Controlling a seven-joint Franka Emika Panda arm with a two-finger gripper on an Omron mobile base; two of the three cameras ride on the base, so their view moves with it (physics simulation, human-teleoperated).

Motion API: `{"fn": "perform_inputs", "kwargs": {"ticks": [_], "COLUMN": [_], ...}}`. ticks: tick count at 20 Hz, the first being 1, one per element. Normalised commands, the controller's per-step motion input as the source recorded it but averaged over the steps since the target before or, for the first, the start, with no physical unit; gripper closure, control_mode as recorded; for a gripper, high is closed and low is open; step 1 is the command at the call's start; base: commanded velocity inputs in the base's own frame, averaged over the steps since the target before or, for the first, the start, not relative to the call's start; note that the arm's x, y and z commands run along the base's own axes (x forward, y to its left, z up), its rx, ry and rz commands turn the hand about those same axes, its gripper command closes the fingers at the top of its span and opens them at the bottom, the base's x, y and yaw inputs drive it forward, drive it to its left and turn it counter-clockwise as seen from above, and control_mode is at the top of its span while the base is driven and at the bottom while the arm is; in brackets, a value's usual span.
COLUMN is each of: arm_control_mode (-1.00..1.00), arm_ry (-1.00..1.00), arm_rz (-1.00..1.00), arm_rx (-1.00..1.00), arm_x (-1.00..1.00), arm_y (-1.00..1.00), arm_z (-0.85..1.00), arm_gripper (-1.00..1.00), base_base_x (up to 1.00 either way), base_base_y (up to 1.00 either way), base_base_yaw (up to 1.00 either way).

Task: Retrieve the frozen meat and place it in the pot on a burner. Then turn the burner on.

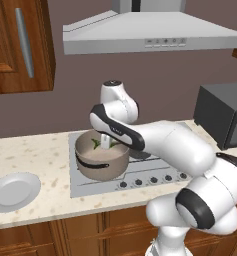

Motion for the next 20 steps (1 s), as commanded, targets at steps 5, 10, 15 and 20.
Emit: {"fn": "perform_inputs", "kwargs": {"ticks": [5, 10, 15, 20], "arm_control_mode": [-1.0, -1.0, -1.0, -1.0], "arm_ry": [0.0, 0.0, 0.0, 0.0], "arm_rz": [0.0, 0.0, 0.0, 0.0], "arm_rx": [0.0, 0.0, 0.01, 0.0], "arm_x": [0.14, 0.18, 0.15, 0.14], "arm_y": [0.0, 0.0, 0.0, 0.0], "arm_z": [-0.11, -0.17, -0.2, -0.12], "arm_gripper": [1.0, 1.0, 1.0, 1.0], "base_base_x": [0.0, 0.0, 0.0, 0.0], "base_base_y": [0.0, 0.0, 0.0, 0.0], "base_base_yaw": [0.0, 0.0, 0.0, 0.0]}}
